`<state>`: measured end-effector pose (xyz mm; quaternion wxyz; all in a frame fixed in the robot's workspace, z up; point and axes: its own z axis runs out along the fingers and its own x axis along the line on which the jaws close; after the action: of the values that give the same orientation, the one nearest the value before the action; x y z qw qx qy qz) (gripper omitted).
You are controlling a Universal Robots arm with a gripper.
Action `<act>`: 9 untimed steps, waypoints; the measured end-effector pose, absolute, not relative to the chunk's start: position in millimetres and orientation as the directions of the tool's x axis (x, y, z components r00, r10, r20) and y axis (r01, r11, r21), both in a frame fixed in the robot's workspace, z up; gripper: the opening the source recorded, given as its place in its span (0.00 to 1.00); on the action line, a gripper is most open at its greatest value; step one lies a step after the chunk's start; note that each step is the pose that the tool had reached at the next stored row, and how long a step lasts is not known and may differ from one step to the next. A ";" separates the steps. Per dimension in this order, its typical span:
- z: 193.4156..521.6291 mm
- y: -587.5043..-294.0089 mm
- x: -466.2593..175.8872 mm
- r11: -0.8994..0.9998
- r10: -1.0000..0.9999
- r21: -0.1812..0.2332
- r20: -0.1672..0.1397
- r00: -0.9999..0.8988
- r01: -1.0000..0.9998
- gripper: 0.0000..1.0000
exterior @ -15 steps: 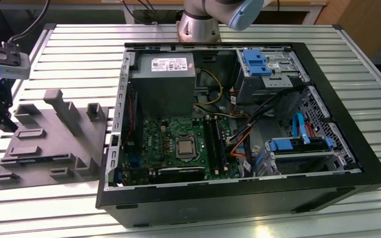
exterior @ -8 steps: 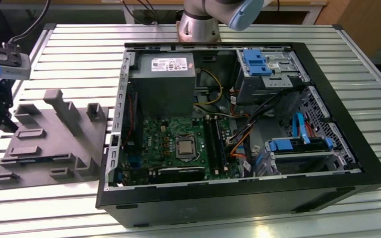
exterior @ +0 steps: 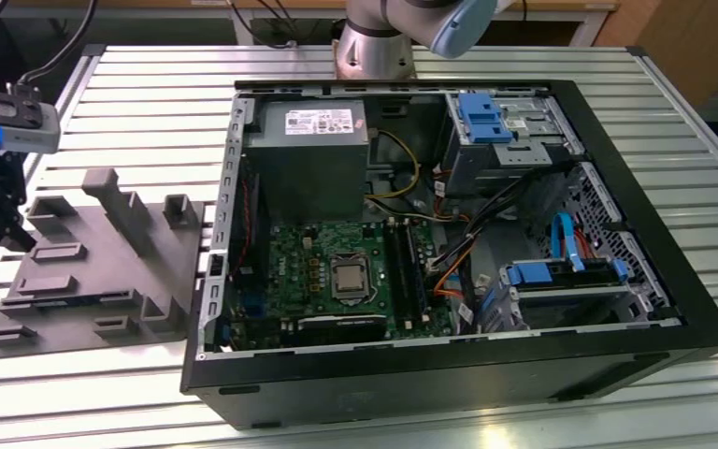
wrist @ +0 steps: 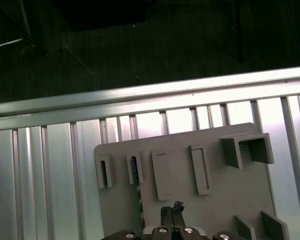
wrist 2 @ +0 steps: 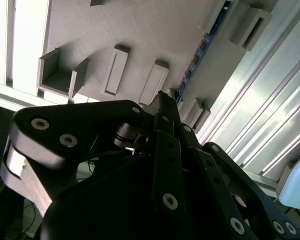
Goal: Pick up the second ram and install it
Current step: 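Pick up the second ram and move it above second insertion slot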
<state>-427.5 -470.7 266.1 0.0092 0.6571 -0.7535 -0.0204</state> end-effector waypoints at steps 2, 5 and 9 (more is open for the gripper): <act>265.7 -470.7 -427.5 0.136 -0.991 0.043 -0.013 -0.136 -0.990 0.11; 264.9 -470.7 -427.5 0.136 -0.991 0.043 -0.013 -0.136 -0.990 0.11; 263.7 -470.7 -427.5 0.136 -0.991 0.043 -0.013 -0.136 -0.990 0.11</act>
<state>-427.5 -470.7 263.7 0.0092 0.6571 -0.7535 -0.0204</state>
